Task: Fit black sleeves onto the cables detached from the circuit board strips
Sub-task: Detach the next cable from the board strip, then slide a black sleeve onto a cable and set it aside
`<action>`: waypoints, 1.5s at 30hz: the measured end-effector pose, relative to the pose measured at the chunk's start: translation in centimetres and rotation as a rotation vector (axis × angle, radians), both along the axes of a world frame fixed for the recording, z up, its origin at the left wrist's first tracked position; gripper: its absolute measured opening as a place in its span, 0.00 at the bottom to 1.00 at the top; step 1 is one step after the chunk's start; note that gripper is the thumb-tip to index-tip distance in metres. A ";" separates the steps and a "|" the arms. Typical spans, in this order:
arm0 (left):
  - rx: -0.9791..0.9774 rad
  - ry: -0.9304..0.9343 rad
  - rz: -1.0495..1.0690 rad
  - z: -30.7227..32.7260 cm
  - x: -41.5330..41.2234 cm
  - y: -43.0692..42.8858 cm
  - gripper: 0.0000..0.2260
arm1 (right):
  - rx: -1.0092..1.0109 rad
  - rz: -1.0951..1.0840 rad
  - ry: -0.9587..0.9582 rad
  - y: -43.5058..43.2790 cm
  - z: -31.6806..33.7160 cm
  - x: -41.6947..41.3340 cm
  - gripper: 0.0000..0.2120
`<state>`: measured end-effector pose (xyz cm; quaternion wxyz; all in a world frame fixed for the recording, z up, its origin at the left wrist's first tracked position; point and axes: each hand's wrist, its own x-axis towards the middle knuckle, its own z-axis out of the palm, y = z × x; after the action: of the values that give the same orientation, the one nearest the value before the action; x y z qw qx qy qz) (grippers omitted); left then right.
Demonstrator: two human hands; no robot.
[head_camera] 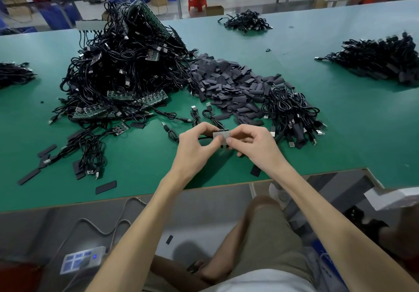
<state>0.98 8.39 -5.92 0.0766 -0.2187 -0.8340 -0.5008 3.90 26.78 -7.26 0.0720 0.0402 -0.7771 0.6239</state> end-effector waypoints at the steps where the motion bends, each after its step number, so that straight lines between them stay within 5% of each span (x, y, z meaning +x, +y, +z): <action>1: -0.008 -0.014 0.003 -0.1 0.0 0.0 0.02 | 0.027 -0.002 -0.005 -0.1 0.0 0.0 0.02; 10: -0.034 -0.101 0.001 -0.7 -0.5 0.0 0.11 | 0.233 -0.035 -0.003 -0.2 0.0 0.0 0.06; 18: -0.082 -0.014 0.053 -0.8 -0.1 0.6 0.08 | 0.342 -0.059 0.072 -0.9 0.3 0.6 0.08; 22: 0.049 -0.066 0.108 -0.7 -0.4 0.2 0.05 | 0.184 -0.061 0.028 -0.6 0.4 0.3 0.05; 28: -0.061 -0.020 0.299 -0.9 0.0 0.1 0.01 | -0.328 -0.147 0.052 1.0 0.4 0.0 0.03; 32: -0.298 0.118 0.436 -1.1 0.2 0.2 0.14 | -0.441 -0.171 0.083 1.2 0.3 -0.2 0.05; 39: -0.406 0.454 0.062 -0.9 1.3 1.2 0.08 | -0.468 -0.173 0.110 1.0 0.5 0.0 0.04; 45: -0.584 0.379 -0.136 -1.2 1.0 2.4 0.16 | -0.498 -0.172 0.067 0.7 0.7 0.0 0.04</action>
<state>1.96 10.82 -7.09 0.1306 -0.3754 -0.8965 -0.1958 3.95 27.53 -6.55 0.1582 -0.0243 -0.5972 0.7859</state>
